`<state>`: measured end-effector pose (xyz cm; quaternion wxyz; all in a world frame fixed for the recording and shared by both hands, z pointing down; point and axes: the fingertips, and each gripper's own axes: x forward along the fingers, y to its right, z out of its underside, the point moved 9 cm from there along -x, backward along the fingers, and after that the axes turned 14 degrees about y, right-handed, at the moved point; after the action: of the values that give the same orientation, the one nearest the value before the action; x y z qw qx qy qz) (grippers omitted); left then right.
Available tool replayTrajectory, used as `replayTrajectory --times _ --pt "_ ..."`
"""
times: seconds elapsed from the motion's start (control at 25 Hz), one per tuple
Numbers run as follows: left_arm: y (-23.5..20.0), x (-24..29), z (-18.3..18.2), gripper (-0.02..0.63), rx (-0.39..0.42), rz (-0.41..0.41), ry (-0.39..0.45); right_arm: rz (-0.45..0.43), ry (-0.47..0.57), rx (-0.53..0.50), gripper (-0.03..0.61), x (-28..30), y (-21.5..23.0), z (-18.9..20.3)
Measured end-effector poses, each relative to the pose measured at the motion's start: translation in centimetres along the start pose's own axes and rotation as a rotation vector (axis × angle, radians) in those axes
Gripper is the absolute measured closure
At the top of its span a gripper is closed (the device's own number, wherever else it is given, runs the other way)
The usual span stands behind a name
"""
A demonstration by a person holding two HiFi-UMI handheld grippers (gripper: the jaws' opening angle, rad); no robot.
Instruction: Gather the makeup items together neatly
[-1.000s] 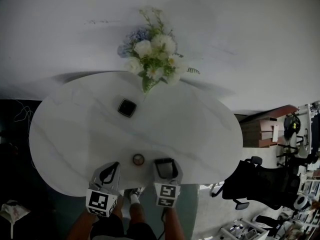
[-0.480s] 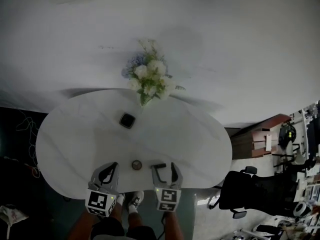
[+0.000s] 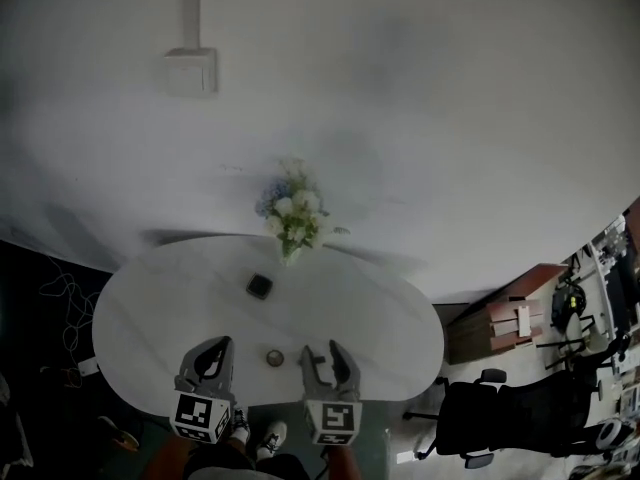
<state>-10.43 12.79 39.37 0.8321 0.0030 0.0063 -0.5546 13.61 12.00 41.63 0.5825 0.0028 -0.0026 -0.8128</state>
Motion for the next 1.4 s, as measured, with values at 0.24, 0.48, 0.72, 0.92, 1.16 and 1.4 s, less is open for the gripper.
replayTrajectory --times 0.24,0.48,0.72,0.92,1.16,1.4 --pt "-0.3 -1.3 -1.6 0.604 0.005 -0.022 0.029 -0.009 0.048 -0.024 0.502 -0.4 -1.2 -2.5" --pt "-0.7 -2.4 -1.9 0.604 0.003 -0.040 0.042 -0.037 0.057 -0.041 0.574 -0.4 -2.8 -2.8" --pt "-1.5 -2.8 -1.5 0.604 -0.009 -0.062 0.027 -0.066 0.038 -0.047 0.574 0.4 -3.4 -2.7" --pt "-2.6 -2.6 -1.0 0.603 -0.019 -0.070 0.021 -0.072 0.018 -0.056 0.574 1.2 -3.7 -2.2" --pt "-4.3 -1.6 -0.1 0.604 -0.040 -0.064 0.008 -0.083 -0.006 -0.070 0.574 2.9 -4.4 -1.7" --pt "-6.1 -0.1 0.5 0.604 -0.064 -0.036 0.020 -0.082 -0.018 -0.085 0.574 5.2 -5.3 -1.5"
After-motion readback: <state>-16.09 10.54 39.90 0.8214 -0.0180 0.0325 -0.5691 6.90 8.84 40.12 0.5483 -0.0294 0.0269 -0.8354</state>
